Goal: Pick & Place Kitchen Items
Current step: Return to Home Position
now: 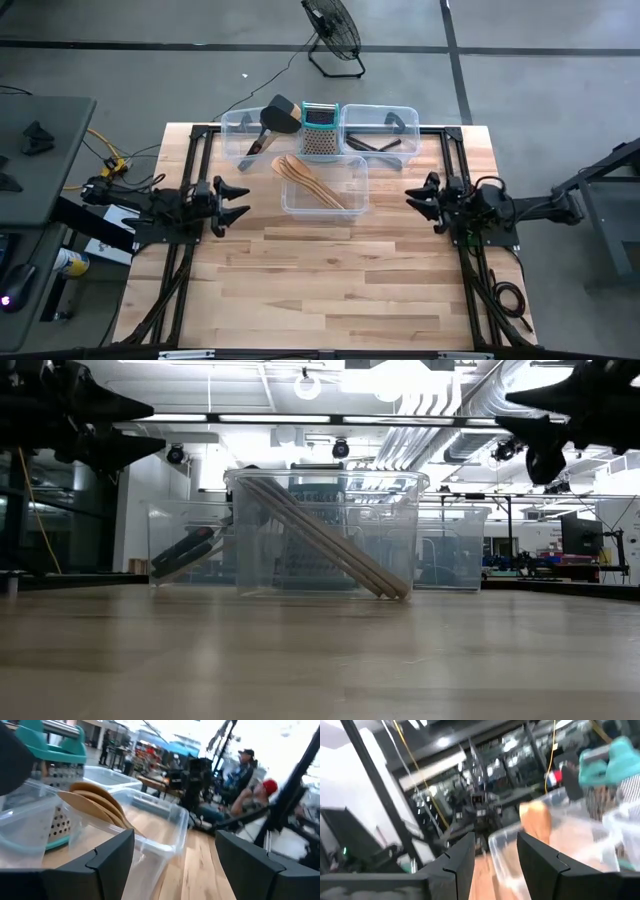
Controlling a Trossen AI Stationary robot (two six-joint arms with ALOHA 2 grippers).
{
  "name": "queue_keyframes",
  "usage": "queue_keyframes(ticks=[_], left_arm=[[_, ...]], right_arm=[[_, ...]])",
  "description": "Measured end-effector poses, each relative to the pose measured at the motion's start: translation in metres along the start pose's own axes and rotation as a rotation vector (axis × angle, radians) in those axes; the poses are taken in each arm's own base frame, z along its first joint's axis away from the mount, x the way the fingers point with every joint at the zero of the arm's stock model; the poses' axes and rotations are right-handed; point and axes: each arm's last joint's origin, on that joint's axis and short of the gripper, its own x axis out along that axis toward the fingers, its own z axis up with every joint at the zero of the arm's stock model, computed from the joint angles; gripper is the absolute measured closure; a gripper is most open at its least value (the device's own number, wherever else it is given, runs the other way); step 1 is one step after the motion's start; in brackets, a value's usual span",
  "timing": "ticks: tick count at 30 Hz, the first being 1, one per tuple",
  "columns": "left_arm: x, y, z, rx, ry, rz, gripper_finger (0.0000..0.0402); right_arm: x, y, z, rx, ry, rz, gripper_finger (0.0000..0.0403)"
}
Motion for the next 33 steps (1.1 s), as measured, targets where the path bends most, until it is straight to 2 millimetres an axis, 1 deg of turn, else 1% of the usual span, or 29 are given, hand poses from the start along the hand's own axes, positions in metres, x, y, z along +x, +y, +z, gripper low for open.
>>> queue_keyframes(ticks=[5,12,19,26,30,33], left_arm=[[0.0,0.0,-0.002,0.027,0.027,-0.017,0.0126],[0.0,0.001,-0.006,0.014,0.063,-0.005,0.0126],[0.0,0.001,-0.006,0.021,0.061,-0.003,0.0126],[0.0,0.003,-0.006,0.213,0.049,0.041,0.0126],[0.0,0.003,-0.006,0.316,0.051,0.039,0.0126],[0.0,0.003,-0.006,0.35,0.052,0.038,0.0126]], right_arm=[[-0.006,-0.002,-0.006,0.018,0.073,0.012,0.0264],[-0.005,-0.006,-0.015,0.033,0.172,-0.029,0.0264],[-0.004,-0.006,-0.016,-0.004,0.18,-0.019,0.0264],[-0.005,-0.007,-0.019,-0.021,0.207,-0.031,0.0264],[-0.005,-0.008,-0.02,-0.178,0.219,-0.022,0.0264],[-0.005,-0.008,-0.019,-0.227,0.217,-0.015,0.0264]])
